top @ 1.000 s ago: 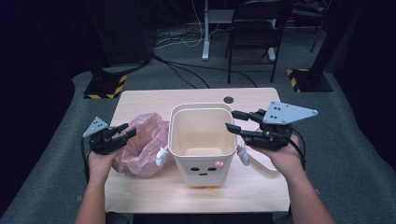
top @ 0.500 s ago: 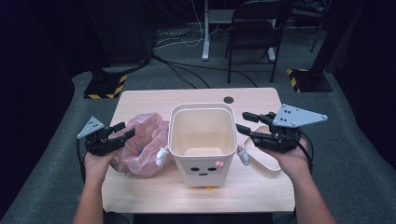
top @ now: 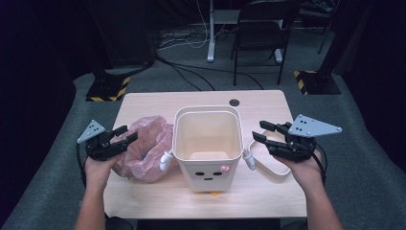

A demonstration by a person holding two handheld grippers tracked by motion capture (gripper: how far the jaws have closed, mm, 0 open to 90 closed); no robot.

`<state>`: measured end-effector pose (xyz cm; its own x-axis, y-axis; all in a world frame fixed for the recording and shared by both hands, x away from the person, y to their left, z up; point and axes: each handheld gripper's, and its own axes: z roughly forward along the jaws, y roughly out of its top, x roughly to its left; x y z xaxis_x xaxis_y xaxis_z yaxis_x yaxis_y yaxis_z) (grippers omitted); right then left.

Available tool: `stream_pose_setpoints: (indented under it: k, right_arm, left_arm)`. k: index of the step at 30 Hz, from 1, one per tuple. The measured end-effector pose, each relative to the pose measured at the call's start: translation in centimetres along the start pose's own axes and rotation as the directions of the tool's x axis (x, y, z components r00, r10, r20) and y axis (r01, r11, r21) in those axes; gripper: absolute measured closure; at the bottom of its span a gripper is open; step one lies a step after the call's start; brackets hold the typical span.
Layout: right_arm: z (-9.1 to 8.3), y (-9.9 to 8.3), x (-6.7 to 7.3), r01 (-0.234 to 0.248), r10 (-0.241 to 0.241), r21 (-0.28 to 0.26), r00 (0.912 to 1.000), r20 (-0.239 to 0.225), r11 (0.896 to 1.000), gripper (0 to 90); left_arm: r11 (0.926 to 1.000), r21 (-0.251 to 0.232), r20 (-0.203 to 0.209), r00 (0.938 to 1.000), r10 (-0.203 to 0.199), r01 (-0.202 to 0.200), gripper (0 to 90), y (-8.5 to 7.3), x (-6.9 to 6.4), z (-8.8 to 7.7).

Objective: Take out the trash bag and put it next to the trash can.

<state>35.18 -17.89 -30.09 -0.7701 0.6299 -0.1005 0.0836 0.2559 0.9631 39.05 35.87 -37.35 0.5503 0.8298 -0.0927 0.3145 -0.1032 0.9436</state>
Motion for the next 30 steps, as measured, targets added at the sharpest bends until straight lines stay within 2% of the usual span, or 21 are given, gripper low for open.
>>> stream_pose_setpoints:
  k: [9,12,17,23,30]
  right_arm:
    - [-0.1,-2.2,-0.7,-0.019,0.018,0.017,0.9986,0.049,1.0,55.2]
    - [-0.1,-3.1,-1.0,-0.043,0.042,0.018,0.9977,0.053,0.999,55.1]
    - [0.2,-4.5,-1.2,-0.024,0.018,0.06,0.9948,0.1,0.998,55.1]
    - [0.3,-6.1,-1.4,-0.044,0.034,0.082,0.9927,0.116,0.996,55.2]
    - [0.4,-7.5,-1.5,-0.038,0.025,0.099,0.9907,0.134,0.994,55.1]
  left_arm:
    - [0.9994,-0.015,0.017,0.9994,0.03,-0.03,42.8,0.8,-1.0,-0.4]
    - [0.9991,-0.019,0.023,0.999,0.04,-0.039,42.8,1.0,-1.2,-0.4]
    - [0.9985,-0.02,0.029,0.9983,0.051,-0.05,42.9,1.2,-1.6,-0.4]
    - [0.9982,-0.016,0.028,0.9979,0.059,-0.059,43.2,1.3,-1.8,-0.4]
    - [0.9974,-0.017,0.032,0.997,0.071,-0.07,43.3,1.6,-2.3,-0.6]
